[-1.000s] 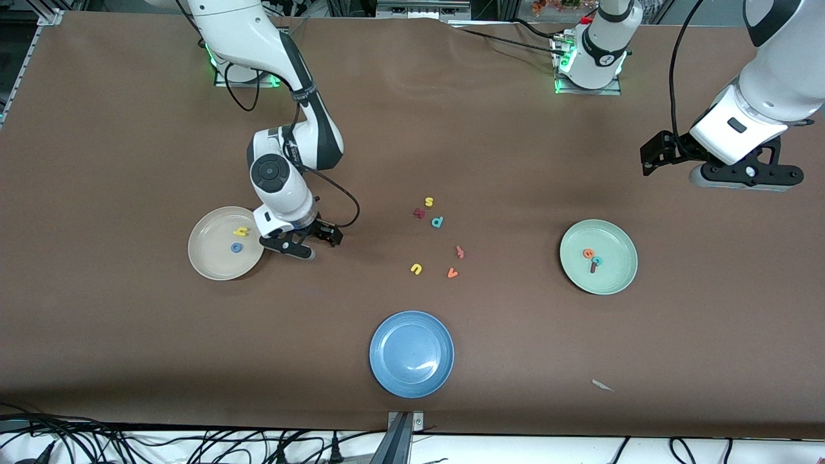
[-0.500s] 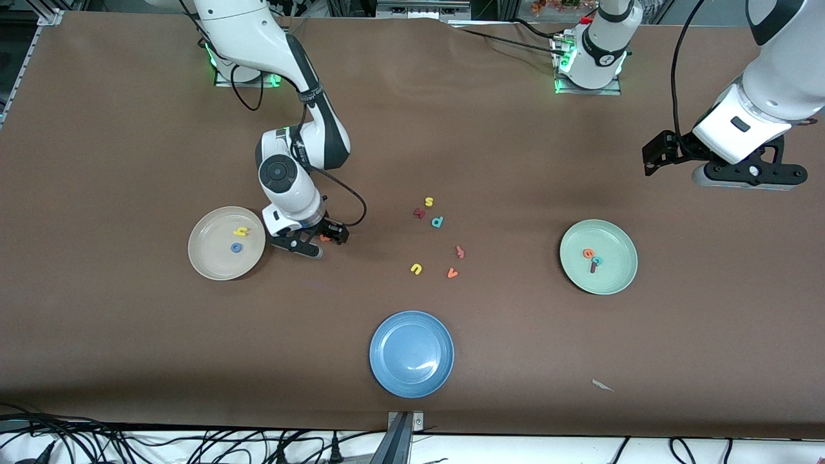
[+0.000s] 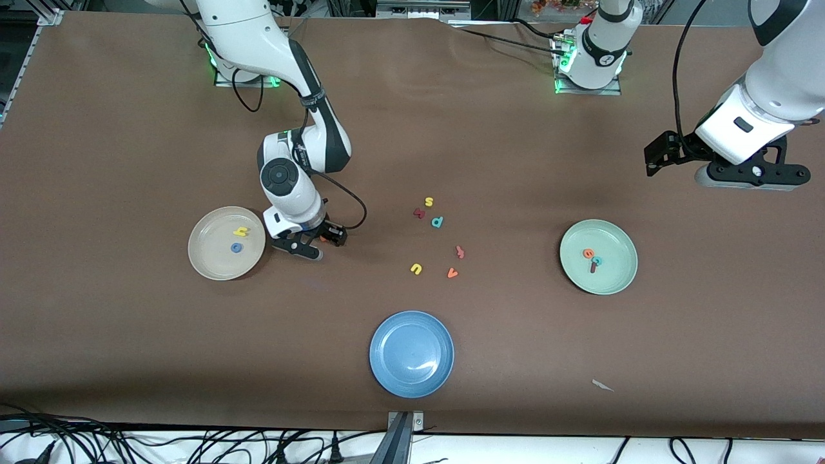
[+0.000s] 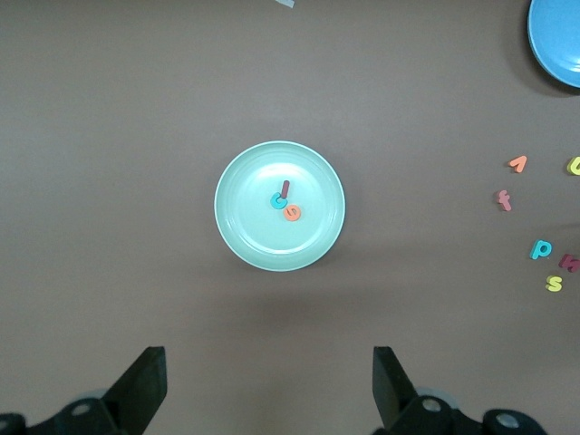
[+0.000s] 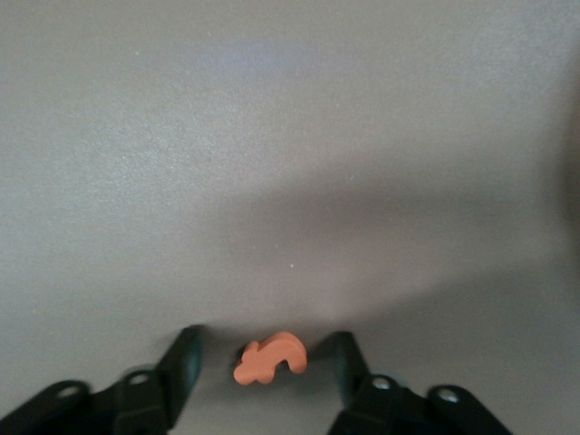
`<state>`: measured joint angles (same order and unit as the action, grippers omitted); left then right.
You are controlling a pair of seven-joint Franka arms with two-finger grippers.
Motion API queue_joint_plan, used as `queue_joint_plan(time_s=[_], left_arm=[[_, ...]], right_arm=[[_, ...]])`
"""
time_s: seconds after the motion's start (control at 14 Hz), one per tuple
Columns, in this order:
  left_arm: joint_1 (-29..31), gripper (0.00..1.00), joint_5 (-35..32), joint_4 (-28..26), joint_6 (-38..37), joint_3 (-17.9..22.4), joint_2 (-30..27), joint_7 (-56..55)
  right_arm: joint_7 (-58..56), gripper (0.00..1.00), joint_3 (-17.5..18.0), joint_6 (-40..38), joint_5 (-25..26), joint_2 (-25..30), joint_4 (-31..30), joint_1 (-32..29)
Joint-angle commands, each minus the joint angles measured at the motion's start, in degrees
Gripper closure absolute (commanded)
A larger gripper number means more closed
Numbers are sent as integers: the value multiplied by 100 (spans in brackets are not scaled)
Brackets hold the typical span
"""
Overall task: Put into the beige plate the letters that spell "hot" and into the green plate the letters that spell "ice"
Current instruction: 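Reach the right gripper to the orange letter and grasp it, then carry the orange letter to the beige plate and release it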
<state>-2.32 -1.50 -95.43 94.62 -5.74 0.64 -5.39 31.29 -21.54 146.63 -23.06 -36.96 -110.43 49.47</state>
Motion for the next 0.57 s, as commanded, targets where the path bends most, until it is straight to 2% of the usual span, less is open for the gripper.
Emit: queue_joint_plan(time_s=[0.0, 0.21, 0.5], left_arm=[[-14, 0, 71, 34, 12, 12, -29, 109], [-58, 0, 62, 42, 4, 3, -29, 100], [-75, 0, 62, 51, 12, -6, -29, 100]], right_arm=[[-88, 42, 36, 6, -155, -83, 110, -34], [-114, 50, 36, -3, -155, -92, 110, -25], [-105, 54, 88, -12, -164, -92, 83, -16]])
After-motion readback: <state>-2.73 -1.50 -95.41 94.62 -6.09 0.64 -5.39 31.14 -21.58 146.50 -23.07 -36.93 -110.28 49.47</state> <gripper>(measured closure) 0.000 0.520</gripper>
